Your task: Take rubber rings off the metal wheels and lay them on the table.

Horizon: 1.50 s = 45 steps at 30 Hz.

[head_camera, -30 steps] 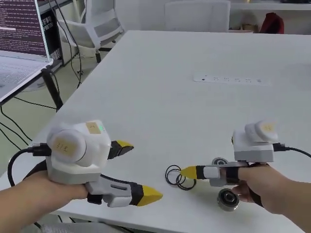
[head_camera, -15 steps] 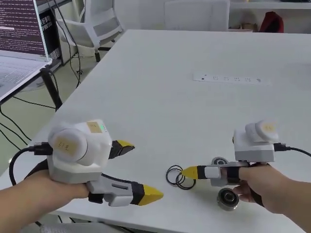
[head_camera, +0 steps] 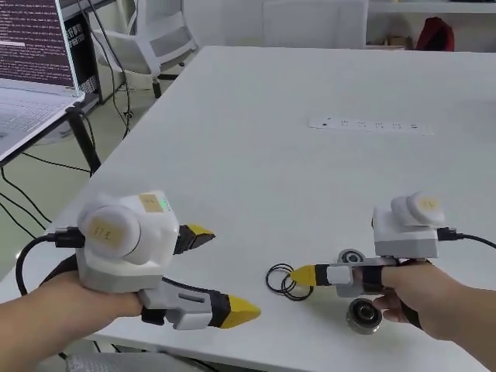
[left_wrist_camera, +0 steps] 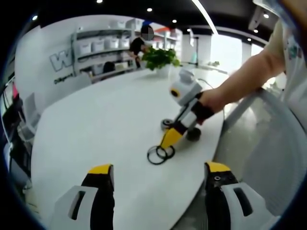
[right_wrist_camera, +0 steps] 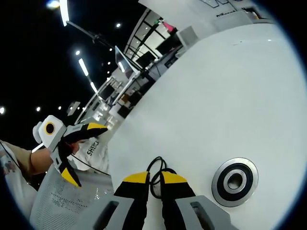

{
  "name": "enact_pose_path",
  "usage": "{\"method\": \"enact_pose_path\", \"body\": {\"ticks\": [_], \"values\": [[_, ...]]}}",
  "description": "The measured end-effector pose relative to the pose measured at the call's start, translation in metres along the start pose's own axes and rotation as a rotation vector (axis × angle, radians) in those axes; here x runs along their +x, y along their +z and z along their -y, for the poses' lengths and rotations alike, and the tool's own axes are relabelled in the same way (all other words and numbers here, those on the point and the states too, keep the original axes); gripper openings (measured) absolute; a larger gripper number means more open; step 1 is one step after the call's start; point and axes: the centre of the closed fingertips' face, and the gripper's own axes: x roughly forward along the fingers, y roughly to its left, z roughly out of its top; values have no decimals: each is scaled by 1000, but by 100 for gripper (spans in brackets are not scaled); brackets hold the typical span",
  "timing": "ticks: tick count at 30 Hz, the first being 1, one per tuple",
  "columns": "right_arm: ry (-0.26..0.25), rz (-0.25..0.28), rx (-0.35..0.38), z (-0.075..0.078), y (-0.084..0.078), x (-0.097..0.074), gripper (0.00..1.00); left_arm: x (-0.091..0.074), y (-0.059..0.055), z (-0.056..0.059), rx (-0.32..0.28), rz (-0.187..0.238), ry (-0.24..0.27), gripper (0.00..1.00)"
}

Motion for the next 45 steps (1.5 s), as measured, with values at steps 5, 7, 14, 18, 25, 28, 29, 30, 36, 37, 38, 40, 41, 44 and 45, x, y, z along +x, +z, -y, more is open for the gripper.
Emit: {"method": "enact_pose_path", "body": {"ticks": [5,7,14,18,25,28,29,30,36,37,38,40,41,44,45], "values": [[-3,2,-3,1,0,0,10,0,-1,1,-2,-3,-1,78],[-4,-3,-10,1,-1,-1,11,1,0,2,0,-5,-4,78],[-9,-17,-54,-2,-2,-1,18,2,1,2,4,-8,-12,78],[-6,-25,-81,-6,-3,-2,22,4,2,3,6,-10,-15,78],[8,-22,-125,-14,0,-5,28,7,7,4,12,-4,-23,78],[13,-12,-150,-18,2,-7,32,7,10,4,15,-1,-24,78],[15,-9,-156,-19,3,-8,33,7,11,4,17,1,-24,78],[16,-8,-162,-20,4,-9,33,7,11,4,17,3,-25,78],[16,3,-204,-26,7,-18,38,8,17,6,21,13,-29,78],[14,5,-208,-26,8,-20,38,9,18,6,22,15,-30,78],[14,5,-211,-26,8,-21,39,9,19,6,23,17,-30,78],[11,11,-225,-26,10,-26,40,9,22,6,25,22,-32,78],[9,14,-230,-27,11,-28,41,10,24,6,25,26,-31,78],[-3,35,-246,-26,16,-35,43,10,28,7,27,34,-32,78],[-15,49,-253,-25,19,-37,45,11,29,7,28,35,-33,78]]}}
